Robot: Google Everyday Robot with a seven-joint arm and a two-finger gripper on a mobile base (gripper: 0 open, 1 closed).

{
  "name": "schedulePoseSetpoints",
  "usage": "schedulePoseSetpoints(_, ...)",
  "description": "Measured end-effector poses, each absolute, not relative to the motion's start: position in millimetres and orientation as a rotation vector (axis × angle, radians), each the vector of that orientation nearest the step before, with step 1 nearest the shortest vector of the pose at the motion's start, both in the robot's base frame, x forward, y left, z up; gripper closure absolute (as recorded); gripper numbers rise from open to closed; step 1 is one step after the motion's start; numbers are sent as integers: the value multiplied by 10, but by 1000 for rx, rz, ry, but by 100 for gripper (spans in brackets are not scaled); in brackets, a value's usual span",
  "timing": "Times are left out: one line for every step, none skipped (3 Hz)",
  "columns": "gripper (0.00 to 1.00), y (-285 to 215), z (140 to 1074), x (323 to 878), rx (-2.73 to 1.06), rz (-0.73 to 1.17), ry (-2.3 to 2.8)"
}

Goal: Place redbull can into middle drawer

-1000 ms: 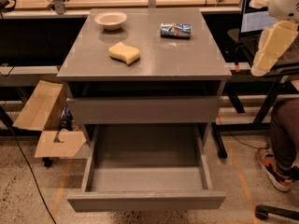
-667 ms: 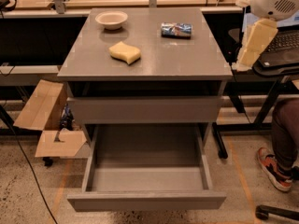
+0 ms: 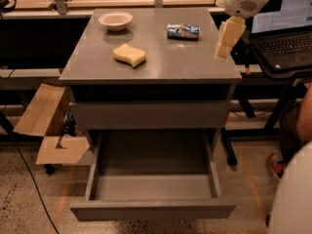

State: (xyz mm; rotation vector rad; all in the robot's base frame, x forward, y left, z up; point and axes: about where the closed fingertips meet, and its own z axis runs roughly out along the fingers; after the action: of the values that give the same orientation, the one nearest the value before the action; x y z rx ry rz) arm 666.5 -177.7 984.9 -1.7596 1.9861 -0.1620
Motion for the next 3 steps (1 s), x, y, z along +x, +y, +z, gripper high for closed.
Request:
schedulePoseSetpoints(0, -1550, 9658, 7025, -1743, -70, 1960)
schedulePoseSetpoints(0, -1372, 9490, 7368, -1621, 99, 1929)
schedulePoseSetpoints(0, -1298, 9500, 7492, -1561, 169, 1896)
